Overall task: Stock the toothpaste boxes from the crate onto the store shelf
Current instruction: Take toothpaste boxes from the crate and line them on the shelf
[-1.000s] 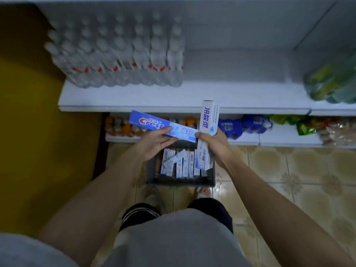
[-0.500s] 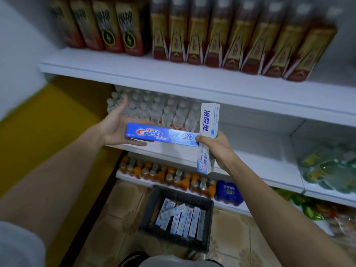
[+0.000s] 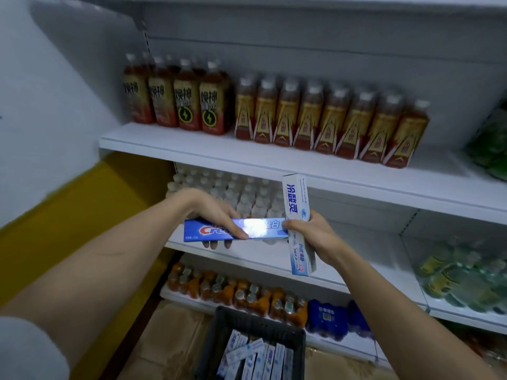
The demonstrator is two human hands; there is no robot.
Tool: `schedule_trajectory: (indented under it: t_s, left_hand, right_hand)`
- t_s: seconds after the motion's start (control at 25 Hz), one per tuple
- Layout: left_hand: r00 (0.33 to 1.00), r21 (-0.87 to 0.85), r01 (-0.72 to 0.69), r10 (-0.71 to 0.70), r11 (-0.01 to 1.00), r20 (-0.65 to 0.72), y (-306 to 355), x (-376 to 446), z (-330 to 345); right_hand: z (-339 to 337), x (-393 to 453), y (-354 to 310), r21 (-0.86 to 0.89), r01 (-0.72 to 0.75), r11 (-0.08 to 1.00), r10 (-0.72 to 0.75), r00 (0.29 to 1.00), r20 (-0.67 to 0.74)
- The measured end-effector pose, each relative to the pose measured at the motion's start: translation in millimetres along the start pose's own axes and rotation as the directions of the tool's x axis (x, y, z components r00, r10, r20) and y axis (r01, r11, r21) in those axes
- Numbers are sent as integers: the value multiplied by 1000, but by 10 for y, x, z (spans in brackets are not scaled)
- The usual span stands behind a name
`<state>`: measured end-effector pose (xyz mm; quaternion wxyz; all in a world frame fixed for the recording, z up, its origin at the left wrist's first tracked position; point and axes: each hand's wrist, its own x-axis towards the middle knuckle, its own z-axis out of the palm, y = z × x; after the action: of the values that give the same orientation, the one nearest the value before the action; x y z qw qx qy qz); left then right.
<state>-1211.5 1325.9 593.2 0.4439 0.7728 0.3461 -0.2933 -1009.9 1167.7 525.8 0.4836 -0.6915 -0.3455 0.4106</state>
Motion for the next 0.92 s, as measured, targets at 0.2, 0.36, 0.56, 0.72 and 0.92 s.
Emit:
schedule_trajectory:
  t_s: [0.2,0.36,0.56,0.72,0.92]
  left_hand:
    - [978,-34,-139,132,990,-159,3,-624,-166]
    - [893,70,-233,242,970,-379,163,-1295,-513]
    - [708,229,-264,349,937,-614,495,-2077,-1102]
    - [550,290,-261,389,921,-739,878,-2480,-1547]
    - [386,308,-214,370,927,-845,1309,-2502,-2021]
  right_hand:
    - [22,-238,-588,46,36,998,-35,999,-25]
    - [-91,-474,-1297,-149,153,977,-167,982,-85]
    - [-443,-649,-2420,-427,315,847,-397,911,-115]
    - [-774,-672,-3184,-560,409,721,-512,858,-32]
    - [-1214,-404,-3756,-648,464,604,-572,819,53]
